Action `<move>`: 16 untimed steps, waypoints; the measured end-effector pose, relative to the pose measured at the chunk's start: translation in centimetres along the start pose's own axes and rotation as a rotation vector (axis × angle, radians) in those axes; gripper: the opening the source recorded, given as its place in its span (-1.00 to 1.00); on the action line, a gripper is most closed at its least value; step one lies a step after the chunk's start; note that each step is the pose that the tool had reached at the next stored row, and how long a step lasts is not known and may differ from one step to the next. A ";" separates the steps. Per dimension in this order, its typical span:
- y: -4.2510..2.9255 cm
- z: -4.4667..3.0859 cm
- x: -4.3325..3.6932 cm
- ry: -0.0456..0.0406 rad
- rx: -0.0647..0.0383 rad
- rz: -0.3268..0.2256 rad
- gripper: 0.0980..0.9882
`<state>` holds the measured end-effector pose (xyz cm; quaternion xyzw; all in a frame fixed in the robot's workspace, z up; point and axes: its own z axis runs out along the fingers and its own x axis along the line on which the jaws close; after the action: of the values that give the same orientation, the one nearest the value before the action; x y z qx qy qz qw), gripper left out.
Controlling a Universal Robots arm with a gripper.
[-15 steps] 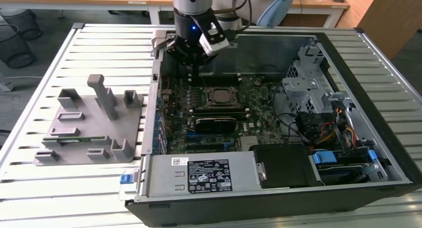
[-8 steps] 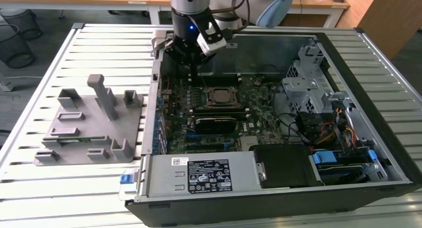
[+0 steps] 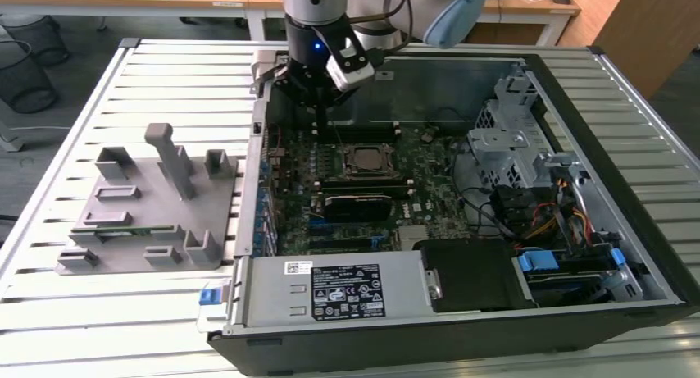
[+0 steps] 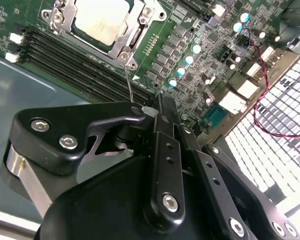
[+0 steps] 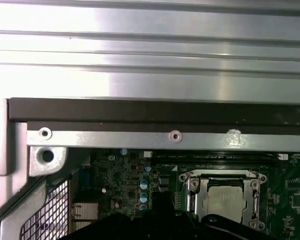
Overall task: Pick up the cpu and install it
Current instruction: 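Install the first cpu locking lever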
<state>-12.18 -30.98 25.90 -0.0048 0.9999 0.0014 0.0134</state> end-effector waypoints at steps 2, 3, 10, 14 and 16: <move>0.07 0.13 0.01 0.0000 0.000 0.000 -0.98; 0.13 0.16 0.00 0.0000 0.000 0.000 -0.98; 0.32 0.21 -0.49 0.0000 0.000 0.000 -0.98; 0.33 0.24 -1.54 0.0000 0.000 0.000 -0.98; 0.33 0.25 -2.20 0.0002 -0.001 -0.001 -0.98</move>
<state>-9.98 -30.62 25.71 -0.0050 0.9999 0.0017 0.0132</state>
